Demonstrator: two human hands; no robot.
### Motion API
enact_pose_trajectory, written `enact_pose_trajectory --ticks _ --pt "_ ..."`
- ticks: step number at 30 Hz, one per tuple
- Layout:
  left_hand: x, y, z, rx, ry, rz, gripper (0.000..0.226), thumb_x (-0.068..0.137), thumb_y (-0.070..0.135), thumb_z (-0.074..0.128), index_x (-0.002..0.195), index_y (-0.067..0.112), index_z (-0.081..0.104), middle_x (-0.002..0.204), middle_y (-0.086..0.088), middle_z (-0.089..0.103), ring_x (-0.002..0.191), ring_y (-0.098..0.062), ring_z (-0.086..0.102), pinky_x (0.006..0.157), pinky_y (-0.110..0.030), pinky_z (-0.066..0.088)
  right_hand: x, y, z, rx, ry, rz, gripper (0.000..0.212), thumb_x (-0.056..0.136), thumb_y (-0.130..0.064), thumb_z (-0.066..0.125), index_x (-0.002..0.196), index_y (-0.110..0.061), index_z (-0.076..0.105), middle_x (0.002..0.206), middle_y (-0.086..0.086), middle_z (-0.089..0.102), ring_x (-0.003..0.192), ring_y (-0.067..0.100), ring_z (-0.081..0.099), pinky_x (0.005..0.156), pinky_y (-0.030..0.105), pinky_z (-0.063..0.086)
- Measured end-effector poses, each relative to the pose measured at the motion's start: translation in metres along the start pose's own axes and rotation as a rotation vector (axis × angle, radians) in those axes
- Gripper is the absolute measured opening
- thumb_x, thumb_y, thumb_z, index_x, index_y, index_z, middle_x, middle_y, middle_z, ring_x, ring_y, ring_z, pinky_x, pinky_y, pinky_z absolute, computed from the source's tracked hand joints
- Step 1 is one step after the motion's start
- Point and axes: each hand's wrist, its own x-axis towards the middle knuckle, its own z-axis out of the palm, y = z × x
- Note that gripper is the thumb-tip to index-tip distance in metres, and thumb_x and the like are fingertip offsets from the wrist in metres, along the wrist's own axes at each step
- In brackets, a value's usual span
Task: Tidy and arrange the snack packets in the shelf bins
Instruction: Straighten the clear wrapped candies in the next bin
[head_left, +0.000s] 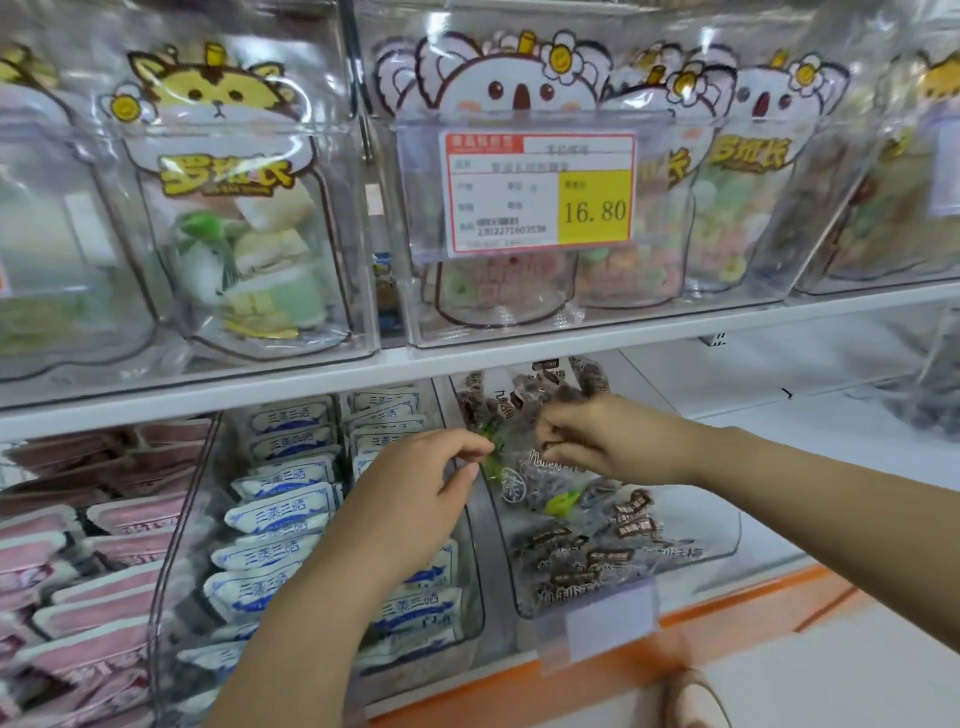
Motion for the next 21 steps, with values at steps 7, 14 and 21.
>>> enact_pose_trajectory --ticks 7,14,21 --pt "-0.001 0.002 0.002 -0.001 -0.009 0.004 0.027 0.098 0.025 0.047 0.120 0.035 0.058 0.111 0.025 0.052 0.104 0.007 0.045 0.084 -0.011 0.032 0.018 -0.008 0.023 0.089 -0.211 0.046 0.007 0.095 -0.018 0.054 0.096 -0.013 0.059 0.072 -0.013 0.053 0.061 -0.002 0.045 0.059 0.013 0.033" --pt "0.003 -0.003 0.002 -0.010 -0.003 0.004 0.027 0.097 0.025 0.047 0.121 0.035 0.057 0.116 0.023 0.054 0.105 0.007 0.046 0.081 -0.004 0.031 0.006 -0.015 0.039 0.116 -0.315 0.104 0.018 0.097 -0.017 0.048 0.111 -0.014 0.059 0.090 -0.008 0.062 0.073 0.001 0.048 0.066 0.017 0.034" --pt "0.003 0.000 0.003 -0.017 0.005 0.012 0.027 0.097 0.024 0.048 0.120 0.034 0.059 0.115 0.021 0.056 0.110 0.003 0.048 0.089 -0.012 0.036 0.012 -0.011 0.022 0.400 -0.341 0.295 0.032 0.101 -0.037 0.036 0.107 -0.021 0.064 0.106 -0.007 0.062 0.104 0.016 0.058 0.096 0.030 0.043"
